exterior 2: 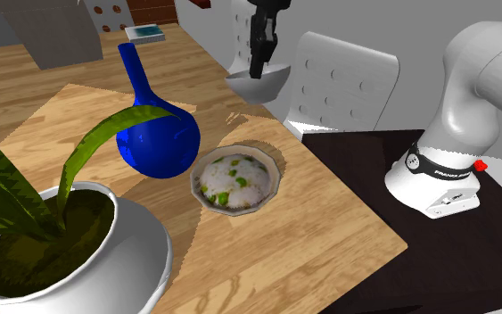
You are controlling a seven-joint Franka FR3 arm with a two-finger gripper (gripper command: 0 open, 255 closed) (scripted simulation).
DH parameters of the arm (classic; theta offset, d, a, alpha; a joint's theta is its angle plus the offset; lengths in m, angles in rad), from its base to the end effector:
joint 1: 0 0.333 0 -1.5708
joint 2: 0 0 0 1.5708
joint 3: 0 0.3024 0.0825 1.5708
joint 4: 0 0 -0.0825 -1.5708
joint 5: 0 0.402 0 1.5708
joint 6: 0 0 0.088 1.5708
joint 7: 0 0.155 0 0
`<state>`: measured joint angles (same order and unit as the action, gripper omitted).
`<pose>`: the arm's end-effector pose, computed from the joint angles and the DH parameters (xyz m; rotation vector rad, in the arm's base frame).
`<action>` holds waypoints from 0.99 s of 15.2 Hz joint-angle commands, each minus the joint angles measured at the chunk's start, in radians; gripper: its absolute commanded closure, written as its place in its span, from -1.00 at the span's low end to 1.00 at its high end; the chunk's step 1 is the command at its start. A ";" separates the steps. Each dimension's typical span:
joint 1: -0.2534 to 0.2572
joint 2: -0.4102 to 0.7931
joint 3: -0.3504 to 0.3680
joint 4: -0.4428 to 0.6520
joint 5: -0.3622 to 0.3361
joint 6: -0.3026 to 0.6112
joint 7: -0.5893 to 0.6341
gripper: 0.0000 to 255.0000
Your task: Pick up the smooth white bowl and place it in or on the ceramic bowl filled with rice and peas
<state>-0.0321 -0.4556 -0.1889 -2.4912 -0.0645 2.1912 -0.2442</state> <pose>0.4377 -0.0996 0.3913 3.1242 0.1086 0.2382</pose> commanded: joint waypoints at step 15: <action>0.122 0.068 0.244 0.184 0.062 -0.121 0.318 1.00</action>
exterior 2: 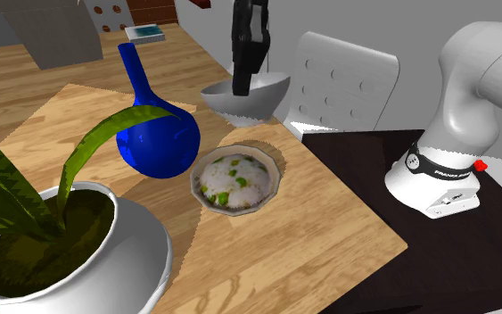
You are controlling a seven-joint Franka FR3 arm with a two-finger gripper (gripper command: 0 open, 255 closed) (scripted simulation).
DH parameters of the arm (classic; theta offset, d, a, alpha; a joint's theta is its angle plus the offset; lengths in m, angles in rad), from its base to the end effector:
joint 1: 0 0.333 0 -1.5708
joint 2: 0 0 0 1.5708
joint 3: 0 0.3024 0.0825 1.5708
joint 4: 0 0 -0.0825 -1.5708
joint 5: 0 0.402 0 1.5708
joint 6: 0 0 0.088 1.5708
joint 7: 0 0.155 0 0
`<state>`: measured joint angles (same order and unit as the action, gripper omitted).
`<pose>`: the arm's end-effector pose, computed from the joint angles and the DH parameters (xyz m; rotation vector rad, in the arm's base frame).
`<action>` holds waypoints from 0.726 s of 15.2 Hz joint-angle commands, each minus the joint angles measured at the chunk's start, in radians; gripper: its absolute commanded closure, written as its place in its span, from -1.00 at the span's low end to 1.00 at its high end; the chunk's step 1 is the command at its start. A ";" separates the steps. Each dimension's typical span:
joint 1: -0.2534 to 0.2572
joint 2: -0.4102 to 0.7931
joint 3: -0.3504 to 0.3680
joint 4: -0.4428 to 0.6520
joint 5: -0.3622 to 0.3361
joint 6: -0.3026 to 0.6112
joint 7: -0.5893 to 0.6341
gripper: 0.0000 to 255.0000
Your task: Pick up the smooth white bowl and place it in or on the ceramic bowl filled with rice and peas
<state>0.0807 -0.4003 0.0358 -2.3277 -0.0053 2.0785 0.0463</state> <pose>0.4708 0.0548 0.4405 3.1240 0.1104 0.2378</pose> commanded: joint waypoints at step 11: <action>0.040 0.092 0.091 0.033 0.006 0.058 0.128 1.00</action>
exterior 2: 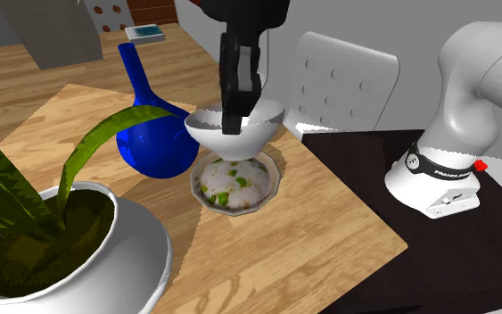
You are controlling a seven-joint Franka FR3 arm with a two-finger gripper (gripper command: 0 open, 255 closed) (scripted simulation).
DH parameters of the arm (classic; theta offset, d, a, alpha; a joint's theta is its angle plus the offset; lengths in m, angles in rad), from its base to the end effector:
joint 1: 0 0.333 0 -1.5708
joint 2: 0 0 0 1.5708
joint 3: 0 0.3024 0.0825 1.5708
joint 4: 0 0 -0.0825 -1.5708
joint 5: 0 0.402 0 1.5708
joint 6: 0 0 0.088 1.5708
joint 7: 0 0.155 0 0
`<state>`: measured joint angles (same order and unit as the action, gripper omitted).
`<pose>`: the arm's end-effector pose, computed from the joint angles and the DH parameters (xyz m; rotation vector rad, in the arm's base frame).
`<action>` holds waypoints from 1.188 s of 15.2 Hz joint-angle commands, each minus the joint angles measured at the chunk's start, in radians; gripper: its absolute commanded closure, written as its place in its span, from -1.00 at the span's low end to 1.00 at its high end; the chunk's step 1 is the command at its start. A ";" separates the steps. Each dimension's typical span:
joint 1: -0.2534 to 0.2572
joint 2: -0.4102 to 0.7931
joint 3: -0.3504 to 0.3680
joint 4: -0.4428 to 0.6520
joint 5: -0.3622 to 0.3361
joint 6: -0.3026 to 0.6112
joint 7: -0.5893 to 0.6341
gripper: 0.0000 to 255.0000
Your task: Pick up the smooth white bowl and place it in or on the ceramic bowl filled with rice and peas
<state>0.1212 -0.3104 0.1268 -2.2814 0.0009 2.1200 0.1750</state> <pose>0.4834 0.1230 0.4241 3.1242 0.1085 0.2369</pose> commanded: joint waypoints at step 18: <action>-0.004 0.087 0.009 -0.153 -0.014 0.241 0.016 1.00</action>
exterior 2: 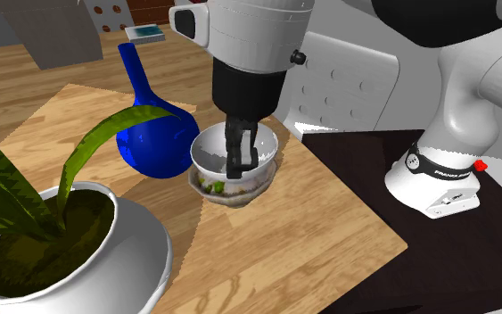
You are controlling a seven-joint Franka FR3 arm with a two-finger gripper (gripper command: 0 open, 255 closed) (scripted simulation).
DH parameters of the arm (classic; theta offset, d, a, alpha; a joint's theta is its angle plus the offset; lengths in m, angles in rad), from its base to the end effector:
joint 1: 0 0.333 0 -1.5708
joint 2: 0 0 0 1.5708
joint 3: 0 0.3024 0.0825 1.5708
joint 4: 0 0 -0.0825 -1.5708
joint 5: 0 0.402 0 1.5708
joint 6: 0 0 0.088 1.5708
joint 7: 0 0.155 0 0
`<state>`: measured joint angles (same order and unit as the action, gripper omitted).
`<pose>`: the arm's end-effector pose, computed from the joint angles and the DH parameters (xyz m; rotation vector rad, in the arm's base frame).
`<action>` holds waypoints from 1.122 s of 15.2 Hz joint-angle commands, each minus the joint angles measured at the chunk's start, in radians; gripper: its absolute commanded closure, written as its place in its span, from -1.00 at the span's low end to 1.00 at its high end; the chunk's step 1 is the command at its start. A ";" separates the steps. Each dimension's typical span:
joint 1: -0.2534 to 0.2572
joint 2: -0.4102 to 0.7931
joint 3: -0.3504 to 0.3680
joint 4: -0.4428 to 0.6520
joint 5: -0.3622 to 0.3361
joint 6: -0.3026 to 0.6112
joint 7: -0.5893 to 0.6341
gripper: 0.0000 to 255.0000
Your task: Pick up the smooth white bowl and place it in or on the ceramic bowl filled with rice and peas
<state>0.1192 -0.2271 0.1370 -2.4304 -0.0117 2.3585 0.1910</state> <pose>0.4806 0.1236 0.3346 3.1249 0.1121 0.2475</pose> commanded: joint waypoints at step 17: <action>0.003 -0.077 -0.005 0.051 0.012 -0.133 -0.010 -1.00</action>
<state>0.1214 -0.2971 0.1320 -2.3823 -0.0003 2.2358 0.1813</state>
